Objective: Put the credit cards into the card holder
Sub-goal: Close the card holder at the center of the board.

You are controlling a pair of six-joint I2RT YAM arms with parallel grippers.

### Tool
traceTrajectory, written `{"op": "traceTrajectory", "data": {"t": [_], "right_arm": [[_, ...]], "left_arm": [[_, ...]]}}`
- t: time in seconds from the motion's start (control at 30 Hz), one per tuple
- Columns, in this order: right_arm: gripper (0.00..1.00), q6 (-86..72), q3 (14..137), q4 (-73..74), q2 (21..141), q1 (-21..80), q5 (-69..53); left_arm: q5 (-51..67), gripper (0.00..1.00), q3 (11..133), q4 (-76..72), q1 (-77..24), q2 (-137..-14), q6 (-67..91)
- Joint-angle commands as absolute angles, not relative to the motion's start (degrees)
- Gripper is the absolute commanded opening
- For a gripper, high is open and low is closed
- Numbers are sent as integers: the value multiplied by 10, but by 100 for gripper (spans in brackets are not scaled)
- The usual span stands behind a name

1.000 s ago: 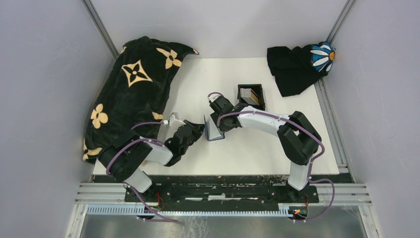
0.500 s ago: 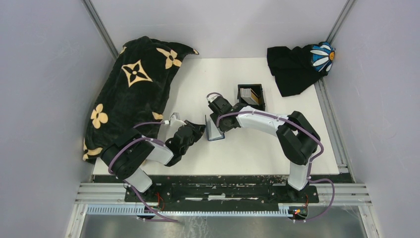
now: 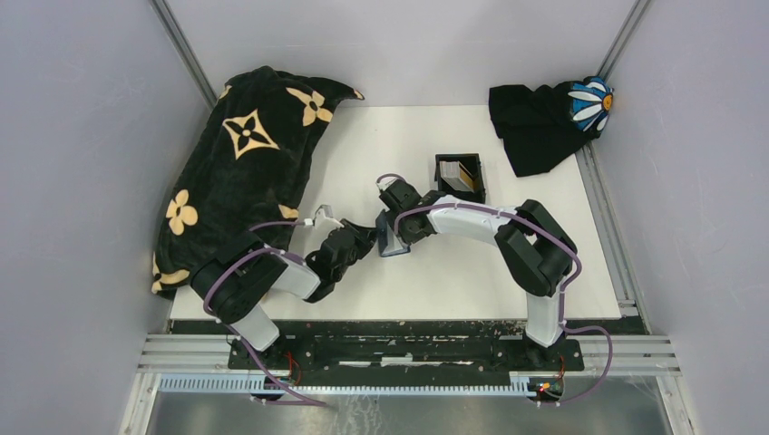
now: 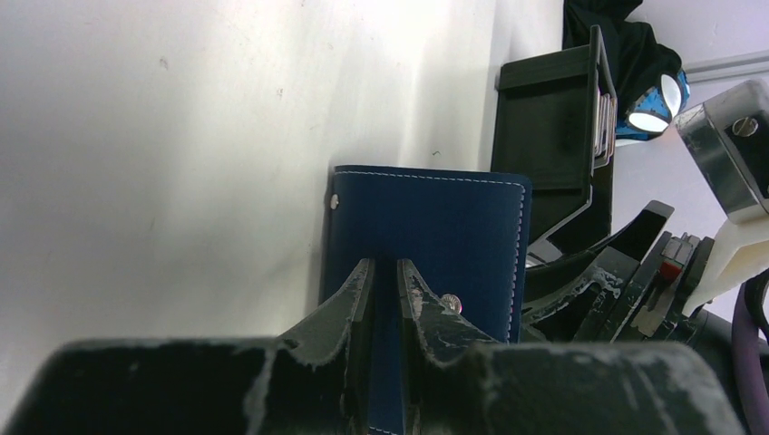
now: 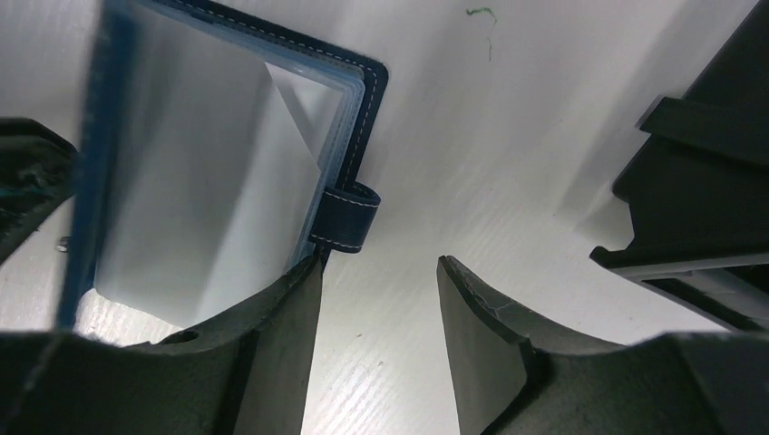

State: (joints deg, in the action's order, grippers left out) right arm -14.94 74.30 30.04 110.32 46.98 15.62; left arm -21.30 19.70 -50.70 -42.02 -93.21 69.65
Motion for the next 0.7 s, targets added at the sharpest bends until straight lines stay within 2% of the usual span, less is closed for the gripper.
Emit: {"op": "traceTrajectory", "data": {"t": [0.0, 0.67], "right_arm": [[57, -136, 752, 255, 1101, 470, 176], [47, -57, 660, 60, 1085, 471, 200]], "left_arm": [[-207, 21, 220, -534, -423, -944, 665], [-202, 22, 263, -499, -423, -997, 630]]}}
